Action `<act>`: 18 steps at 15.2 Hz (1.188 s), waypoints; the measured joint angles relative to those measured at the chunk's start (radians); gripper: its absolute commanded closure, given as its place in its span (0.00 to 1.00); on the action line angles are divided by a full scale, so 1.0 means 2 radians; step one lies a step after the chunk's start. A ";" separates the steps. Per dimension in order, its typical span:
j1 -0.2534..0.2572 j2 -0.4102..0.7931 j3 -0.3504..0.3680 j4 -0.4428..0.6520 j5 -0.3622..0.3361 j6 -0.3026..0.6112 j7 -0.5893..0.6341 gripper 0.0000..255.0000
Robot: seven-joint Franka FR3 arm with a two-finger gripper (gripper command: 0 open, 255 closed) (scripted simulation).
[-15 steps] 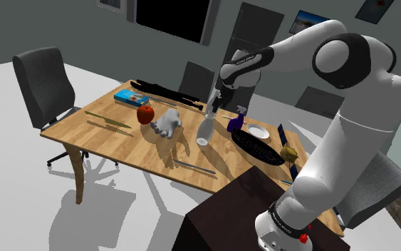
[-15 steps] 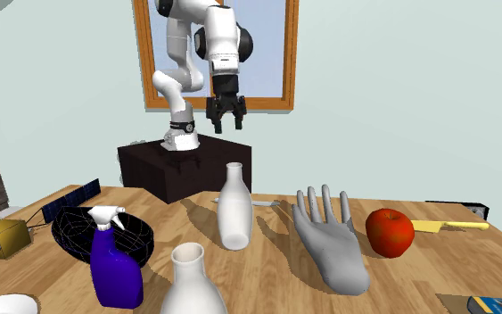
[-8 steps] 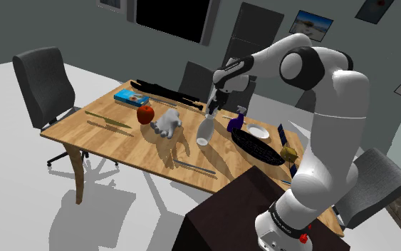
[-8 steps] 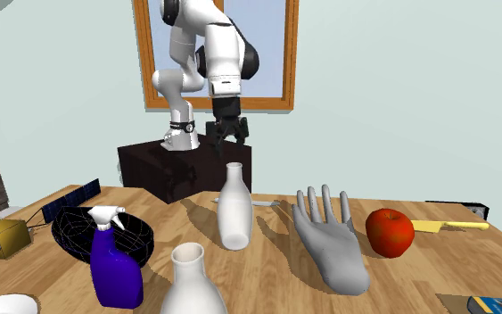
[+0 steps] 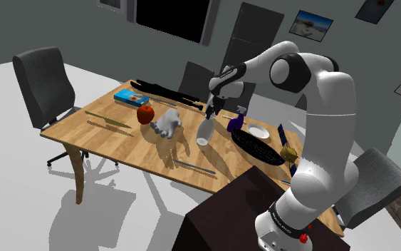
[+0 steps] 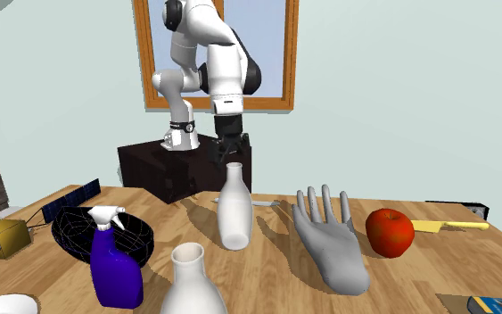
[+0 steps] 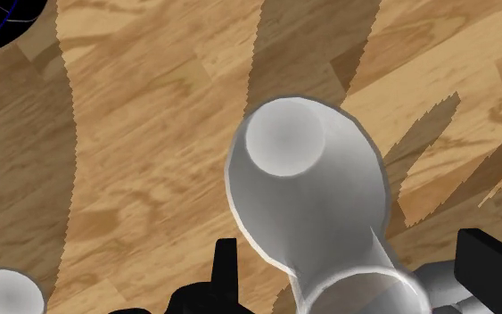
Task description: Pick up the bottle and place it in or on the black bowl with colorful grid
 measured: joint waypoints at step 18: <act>-0.001 0.004 0.001 0.002 0.001 0.002 -0.001 1.00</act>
